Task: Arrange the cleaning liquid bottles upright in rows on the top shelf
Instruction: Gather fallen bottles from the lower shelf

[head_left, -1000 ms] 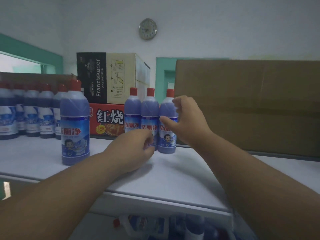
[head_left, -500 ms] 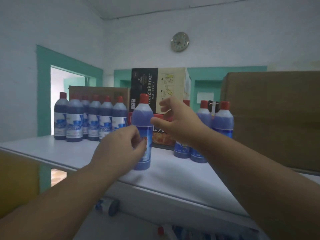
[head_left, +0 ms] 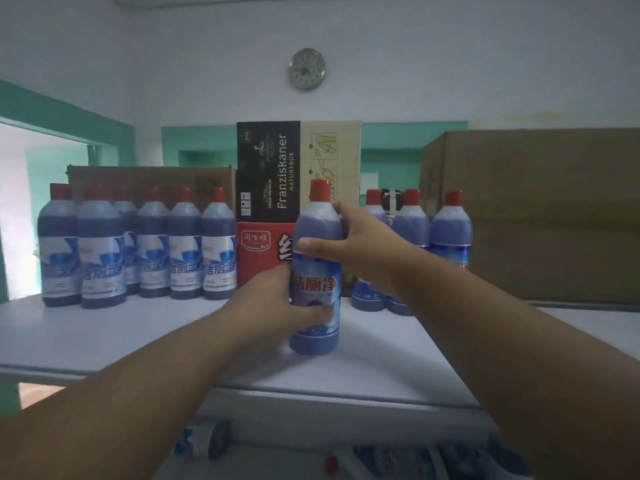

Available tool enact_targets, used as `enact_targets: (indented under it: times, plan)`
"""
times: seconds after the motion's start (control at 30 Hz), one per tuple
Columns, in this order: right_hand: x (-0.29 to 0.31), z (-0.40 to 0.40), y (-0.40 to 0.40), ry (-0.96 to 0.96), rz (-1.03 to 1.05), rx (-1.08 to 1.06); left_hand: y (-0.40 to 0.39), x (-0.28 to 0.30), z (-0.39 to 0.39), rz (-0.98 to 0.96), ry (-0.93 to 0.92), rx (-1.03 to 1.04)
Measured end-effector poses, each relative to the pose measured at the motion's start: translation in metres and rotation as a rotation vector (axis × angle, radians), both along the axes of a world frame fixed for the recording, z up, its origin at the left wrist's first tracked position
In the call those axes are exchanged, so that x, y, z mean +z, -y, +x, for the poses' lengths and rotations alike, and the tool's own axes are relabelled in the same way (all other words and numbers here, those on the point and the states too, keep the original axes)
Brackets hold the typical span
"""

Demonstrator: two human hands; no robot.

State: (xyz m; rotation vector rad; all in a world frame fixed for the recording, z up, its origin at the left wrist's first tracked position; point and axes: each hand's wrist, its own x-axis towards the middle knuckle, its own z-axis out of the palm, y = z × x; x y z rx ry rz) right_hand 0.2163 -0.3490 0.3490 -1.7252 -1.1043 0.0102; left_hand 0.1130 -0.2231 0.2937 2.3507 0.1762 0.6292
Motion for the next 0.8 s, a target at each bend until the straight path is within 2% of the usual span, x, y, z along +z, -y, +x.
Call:
enact_targets:
  times: [0.2,0.3,0.47,0.63,0.73,0.8]
  plan:
    - [0.004,0.015,0.078,0.073,-0.030,-0.189,0.052,0.008,0.044,0.033,-0.030,-0.263]
    - [0.005,0.038,0.116,0.047,0.004,-0.257,0.091,0.012,0.076,0.085,-0.028,-0.323]
    - [0.007,0.082,0.174,0.013,0.090,-0.292,0.149,0.019,0.125,0.109,0.017,-0.302]
    - [0.007,0.122,0.204,0.021,0.041,-0.320,0.187,0.014,0.154,0.137,0.044,-0.243]
    - [0.005,0.141,0.210,0.018,0.018,-0.302,0.193,0.003,0.155,0.230,0.056,-0.164]
    - [0.003,0.152,0.211,0.014,0.008,-0.286,0.189,-0.005,0.151,0.375,0.026,-0.081]
